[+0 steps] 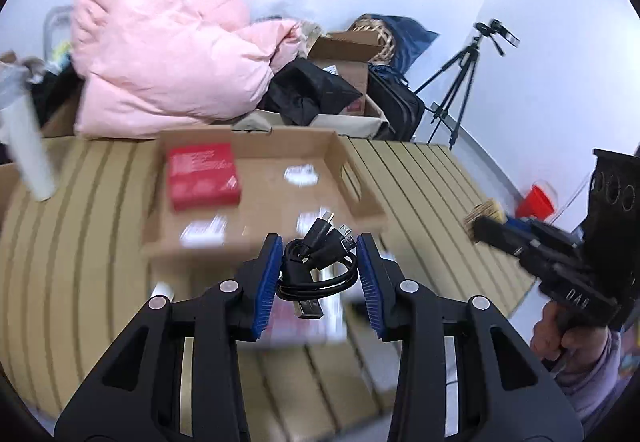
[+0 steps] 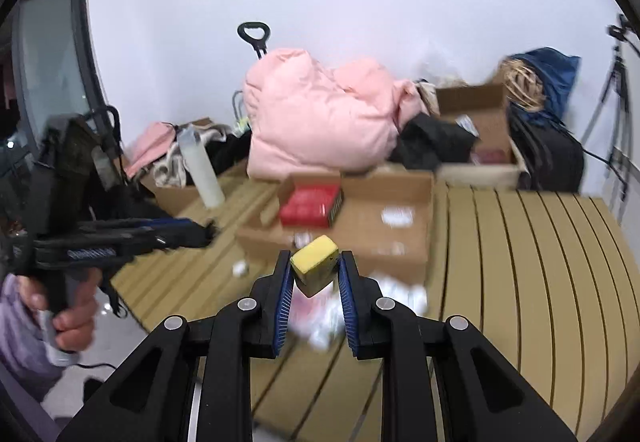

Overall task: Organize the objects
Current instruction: 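Grasp the black cable with the left tool while the right tool grasps the yellow sponge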

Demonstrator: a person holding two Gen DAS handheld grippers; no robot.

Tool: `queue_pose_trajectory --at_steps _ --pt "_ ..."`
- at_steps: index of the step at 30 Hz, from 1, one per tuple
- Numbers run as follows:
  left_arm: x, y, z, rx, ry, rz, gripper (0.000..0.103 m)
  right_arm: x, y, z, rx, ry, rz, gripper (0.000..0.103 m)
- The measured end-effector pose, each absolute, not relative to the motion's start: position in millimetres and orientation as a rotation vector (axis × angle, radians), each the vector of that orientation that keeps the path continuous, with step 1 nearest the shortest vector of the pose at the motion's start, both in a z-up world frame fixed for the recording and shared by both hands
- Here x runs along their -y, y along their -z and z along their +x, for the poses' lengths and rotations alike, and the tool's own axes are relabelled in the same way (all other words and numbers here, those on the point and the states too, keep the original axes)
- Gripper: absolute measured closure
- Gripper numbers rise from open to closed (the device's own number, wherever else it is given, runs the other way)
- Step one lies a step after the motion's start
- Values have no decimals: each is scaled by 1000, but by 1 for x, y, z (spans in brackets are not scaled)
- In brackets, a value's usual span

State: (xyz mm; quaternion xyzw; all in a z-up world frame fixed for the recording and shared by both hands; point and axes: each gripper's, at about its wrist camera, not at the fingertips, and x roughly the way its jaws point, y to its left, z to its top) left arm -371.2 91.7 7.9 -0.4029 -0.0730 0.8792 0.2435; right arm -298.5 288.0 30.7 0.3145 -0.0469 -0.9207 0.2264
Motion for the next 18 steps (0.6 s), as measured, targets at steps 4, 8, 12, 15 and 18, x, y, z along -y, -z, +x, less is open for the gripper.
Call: queue_pose_trajectory --at_steps 4,8,12,15,18 --pt "-116 27 -486 230 -2441 -1250 69 -281 -9 -415 179 2480 1058 78" --pt "-134 72 -568 231 -2464 -1461 69 -280 40 -520 237 2444 1336 78" --pt "-151 107 -614 156 -2483 -1613 61 -274 81 -583 125 2503 1492 78" --pt "-148 110 -617 211 -2445 -1589 41 -266 102 -608 1 2520 1568 76" --pt "-140 102 -611 264 -2462 -1523 26 -264 101 -610 -88 2589 1567 71"
